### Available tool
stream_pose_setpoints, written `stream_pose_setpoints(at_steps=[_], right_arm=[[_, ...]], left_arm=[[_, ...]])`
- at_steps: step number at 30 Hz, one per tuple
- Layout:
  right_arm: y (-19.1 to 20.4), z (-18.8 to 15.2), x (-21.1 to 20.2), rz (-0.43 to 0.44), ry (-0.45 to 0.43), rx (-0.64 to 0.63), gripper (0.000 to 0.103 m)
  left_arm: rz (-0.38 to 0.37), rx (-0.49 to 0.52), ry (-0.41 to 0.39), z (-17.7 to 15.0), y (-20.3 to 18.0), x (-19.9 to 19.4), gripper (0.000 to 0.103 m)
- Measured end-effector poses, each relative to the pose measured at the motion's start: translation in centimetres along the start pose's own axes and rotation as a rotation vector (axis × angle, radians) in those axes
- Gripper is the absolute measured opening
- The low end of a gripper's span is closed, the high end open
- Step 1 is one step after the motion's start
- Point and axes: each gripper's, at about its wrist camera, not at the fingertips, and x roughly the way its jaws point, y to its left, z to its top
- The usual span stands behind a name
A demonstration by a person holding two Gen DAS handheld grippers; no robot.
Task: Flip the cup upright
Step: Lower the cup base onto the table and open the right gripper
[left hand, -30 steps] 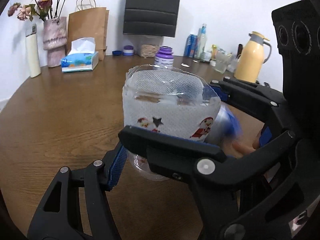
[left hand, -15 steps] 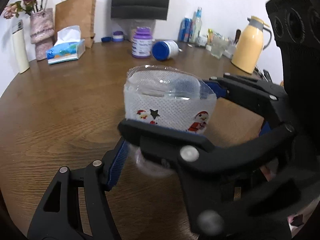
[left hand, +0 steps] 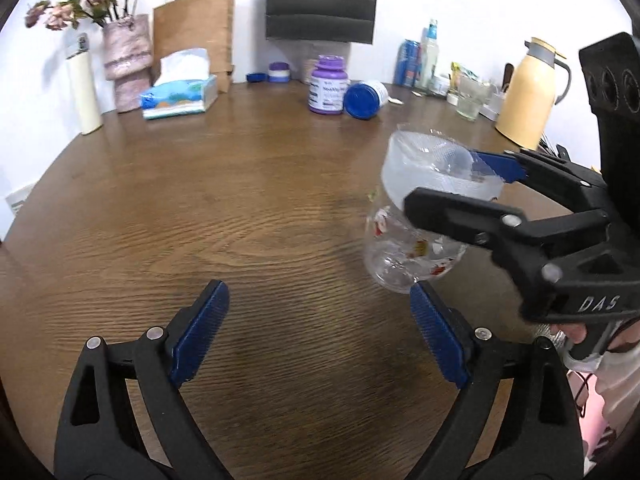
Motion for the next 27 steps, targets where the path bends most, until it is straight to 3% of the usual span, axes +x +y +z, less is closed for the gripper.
stream_pose_setpoints(at_steps=[5,8,13,18,27], right_arm=[[-0.6,0.5,-3.0,-0.001,-0.042,0.024,0.079],[-1.6,1.0,-5.8,-0.034,-0.079,0.036,0.079],[-4.4,2.0,-9.8,-0.174,-0.087,0.091,0.079],[-5.9,1.7,-12.2,-0.234,-0.062,0.183,0.079],[-4.1,0.9,-14.4,-0.248,-0.069,0.159,0.079]], left_arm=[[0.028,0.010,-0.061,0.1,0.0,-2.5,0.090],[0.050,-0.040,-0.115,0.7,0.8,-4.6,0.092],[0.127,-0.104,-0.173,2.4,1.6,-7.4,0.097],[0.129,-0.106,-0.251,3.0,0.5,-10.4,0.103],[0.130,-0.054,-0.292,2.6,-1.0,-12.2,0.103]])
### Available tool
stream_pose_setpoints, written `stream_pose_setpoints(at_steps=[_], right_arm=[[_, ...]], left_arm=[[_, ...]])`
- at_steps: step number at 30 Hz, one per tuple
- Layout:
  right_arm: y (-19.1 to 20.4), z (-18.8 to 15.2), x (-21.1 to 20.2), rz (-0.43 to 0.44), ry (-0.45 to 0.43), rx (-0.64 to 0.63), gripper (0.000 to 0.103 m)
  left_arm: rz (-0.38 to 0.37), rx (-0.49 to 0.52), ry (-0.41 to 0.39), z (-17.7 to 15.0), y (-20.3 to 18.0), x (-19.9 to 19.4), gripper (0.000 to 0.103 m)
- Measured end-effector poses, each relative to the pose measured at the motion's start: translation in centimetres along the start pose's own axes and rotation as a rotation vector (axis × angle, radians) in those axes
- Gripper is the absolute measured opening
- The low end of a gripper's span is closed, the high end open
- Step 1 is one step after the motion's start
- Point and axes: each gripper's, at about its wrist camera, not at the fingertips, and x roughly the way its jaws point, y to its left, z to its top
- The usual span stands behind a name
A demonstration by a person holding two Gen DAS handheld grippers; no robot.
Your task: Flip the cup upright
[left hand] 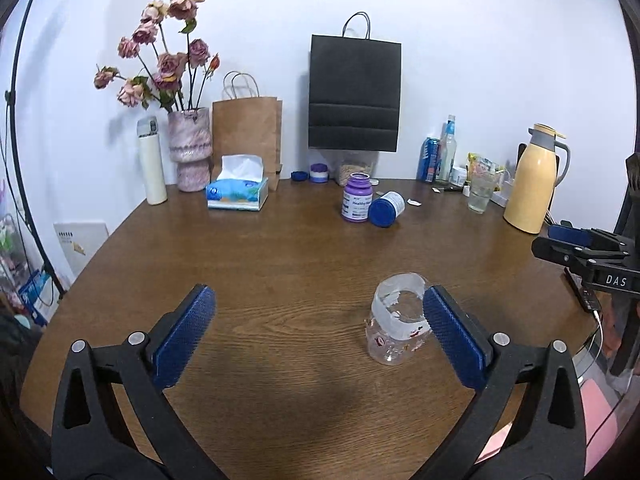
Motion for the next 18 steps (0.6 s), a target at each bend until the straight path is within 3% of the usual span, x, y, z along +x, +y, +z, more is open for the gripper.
stream_pose_setpoints(at_steps=[5,10,15,18], right_arm=[[0.1,-0.1,0.3,-0.002,0.002,0.007,0.079],[0.2,-0.6,-0.9,-0.010,-0.030,0.012,0.079],[0.8,-3.2,-4.4,-0.007,-0.074,0.002,0.079],[1.4,-5.4,-7.3,-0.021,-0.096,-0.031,0.079]], left_arm=[[0.001,-0.017,-0.007,0.1,0.3,-0.2,0.103],[0.064,-0.020,-0.033,-0.4,0.4,-1.8,0.103],[0.164,0.059,-0.096,-2.4,-0.2,-5.5,0.103],[0.152,0.040,-0.123,-4.2,-0.3,-8.1,0.103]])
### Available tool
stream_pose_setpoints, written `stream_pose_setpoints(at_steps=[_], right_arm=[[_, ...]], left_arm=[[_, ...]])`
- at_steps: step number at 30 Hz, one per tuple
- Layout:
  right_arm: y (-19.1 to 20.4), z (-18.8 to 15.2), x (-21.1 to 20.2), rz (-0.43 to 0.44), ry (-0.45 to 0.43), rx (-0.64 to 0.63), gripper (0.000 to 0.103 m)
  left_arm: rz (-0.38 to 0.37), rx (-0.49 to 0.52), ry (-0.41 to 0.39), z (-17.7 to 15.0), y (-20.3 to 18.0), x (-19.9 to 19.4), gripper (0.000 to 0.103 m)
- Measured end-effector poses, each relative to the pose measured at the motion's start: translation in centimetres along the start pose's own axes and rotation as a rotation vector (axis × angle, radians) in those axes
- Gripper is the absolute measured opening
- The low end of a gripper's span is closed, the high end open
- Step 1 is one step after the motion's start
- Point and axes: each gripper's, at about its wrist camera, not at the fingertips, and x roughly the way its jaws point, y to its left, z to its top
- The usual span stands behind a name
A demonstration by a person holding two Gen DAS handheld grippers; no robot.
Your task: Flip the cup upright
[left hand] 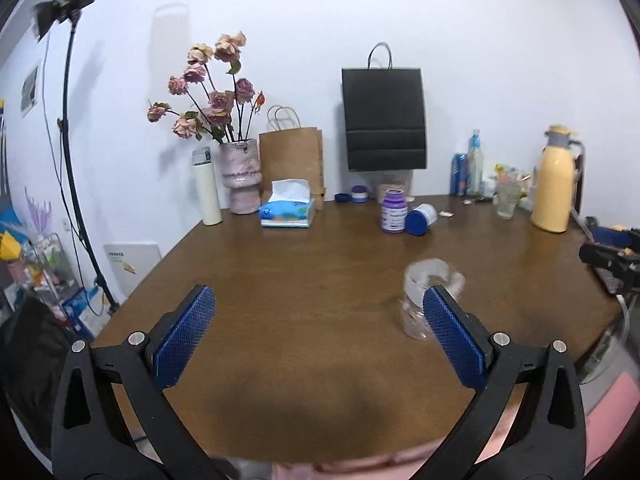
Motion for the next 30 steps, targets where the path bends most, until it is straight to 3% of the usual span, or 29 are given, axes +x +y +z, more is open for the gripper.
stream_pose_setpoints(at_steps=[5,8,13,30], right_arm=[[1.1,-3.2,-4.4,-0.013,-0.009,-0.049,0.079],[1.7,-4.7,-6.1,-0.018,0.001,-0.034,0.079],[2.9,-6.9,-7.7,0.074,-0.024,0.010,0.079],[3.9,-8.0,-7.6,0.082,-0.011,0.016,0.079]], left_arm=[[-0.020,0.029,-0.028,-3.1,-0.4,-4.2,0.103],[-0.008,-0.018,0.005,-4.8,-0.3,-6.4,0.103],[-0.025,-0.073,0.040,-7.0,-0.2,-8.9,0.103],[-0.046,-0.053,0.013,-6.7,-0.1,-9.6,0.103]])
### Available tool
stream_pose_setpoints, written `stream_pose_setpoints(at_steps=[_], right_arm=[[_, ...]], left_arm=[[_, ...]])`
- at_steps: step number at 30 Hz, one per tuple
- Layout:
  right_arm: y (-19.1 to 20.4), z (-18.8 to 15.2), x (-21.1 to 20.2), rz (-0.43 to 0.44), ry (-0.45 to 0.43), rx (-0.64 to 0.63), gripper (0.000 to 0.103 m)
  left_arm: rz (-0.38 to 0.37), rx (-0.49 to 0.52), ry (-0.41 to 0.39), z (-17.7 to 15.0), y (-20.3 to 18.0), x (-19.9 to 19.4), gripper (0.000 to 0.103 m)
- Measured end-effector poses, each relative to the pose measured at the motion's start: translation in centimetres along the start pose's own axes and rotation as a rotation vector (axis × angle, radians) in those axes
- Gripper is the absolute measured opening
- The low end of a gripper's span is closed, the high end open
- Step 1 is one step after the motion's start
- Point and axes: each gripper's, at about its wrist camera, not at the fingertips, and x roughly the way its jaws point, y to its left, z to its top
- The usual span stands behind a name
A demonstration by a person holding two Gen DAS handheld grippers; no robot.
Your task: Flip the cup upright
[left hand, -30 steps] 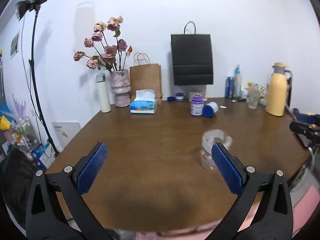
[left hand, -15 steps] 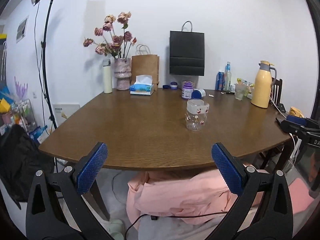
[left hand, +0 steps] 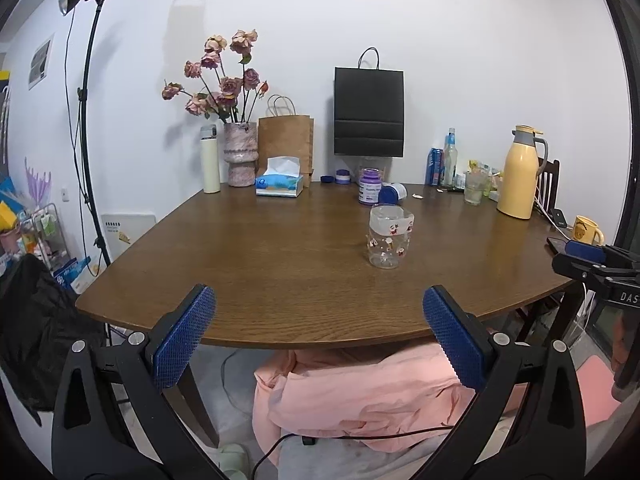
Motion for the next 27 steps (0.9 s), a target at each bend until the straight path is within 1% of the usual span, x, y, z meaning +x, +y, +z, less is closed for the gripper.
stream_pose_setpoints(at_steps=[6,27], right_arm=[[0.05,0.09,-0.08,0.003,-0.005,-0.004,0.079],[-0.35,0.20,-0.13,-0.004,-0.002,0.000,0.079]], left_arm=[[-0.004,0.012,-0.017,0.08,-0.19,-0.37,0.103],[-0.016,0.039,-0.023,0.56,-0.20,-0.67,0.103]])
